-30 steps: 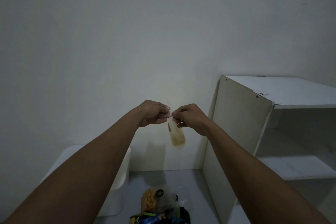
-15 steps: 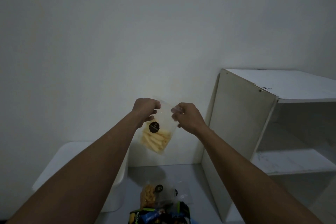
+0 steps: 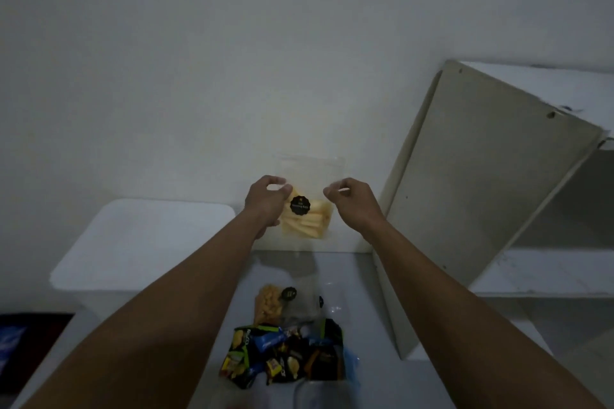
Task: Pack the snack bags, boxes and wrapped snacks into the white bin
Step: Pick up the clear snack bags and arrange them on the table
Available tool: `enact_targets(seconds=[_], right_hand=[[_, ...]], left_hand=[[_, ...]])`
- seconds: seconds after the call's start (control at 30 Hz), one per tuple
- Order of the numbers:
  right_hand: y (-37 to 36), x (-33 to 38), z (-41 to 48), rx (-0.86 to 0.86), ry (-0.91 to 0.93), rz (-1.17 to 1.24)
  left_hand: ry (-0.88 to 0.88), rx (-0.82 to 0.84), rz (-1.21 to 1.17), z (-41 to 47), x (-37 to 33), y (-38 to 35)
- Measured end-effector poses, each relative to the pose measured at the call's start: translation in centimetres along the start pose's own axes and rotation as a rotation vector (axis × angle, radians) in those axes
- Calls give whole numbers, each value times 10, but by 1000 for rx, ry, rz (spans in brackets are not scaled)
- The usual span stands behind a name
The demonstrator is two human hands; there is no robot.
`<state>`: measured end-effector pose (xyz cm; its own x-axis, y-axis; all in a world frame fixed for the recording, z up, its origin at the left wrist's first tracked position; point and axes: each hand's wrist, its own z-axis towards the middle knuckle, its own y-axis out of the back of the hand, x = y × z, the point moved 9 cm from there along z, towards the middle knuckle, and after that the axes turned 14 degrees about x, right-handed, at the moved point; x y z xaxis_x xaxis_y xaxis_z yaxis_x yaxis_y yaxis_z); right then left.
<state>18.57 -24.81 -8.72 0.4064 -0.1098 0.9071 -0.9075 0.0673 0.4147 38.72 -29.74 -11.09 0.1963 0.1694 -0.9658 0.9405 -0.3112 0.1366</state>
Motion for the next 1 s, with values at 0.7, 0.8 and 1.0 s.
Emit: enact_targets(seconds=[0.7, 0.8, 1.0], right_hand=[[-106, -208, 109, 22, -276, 27], [-114, -216, 115, 34, -306, 19], [-128, -213, 121, 94, -273, 13]], left_hand=[[273, -396, -50, 93, 200, 4], [290, -359, -35, 99, 214, 6], [296, -330, -71, 106, 227, 11]])
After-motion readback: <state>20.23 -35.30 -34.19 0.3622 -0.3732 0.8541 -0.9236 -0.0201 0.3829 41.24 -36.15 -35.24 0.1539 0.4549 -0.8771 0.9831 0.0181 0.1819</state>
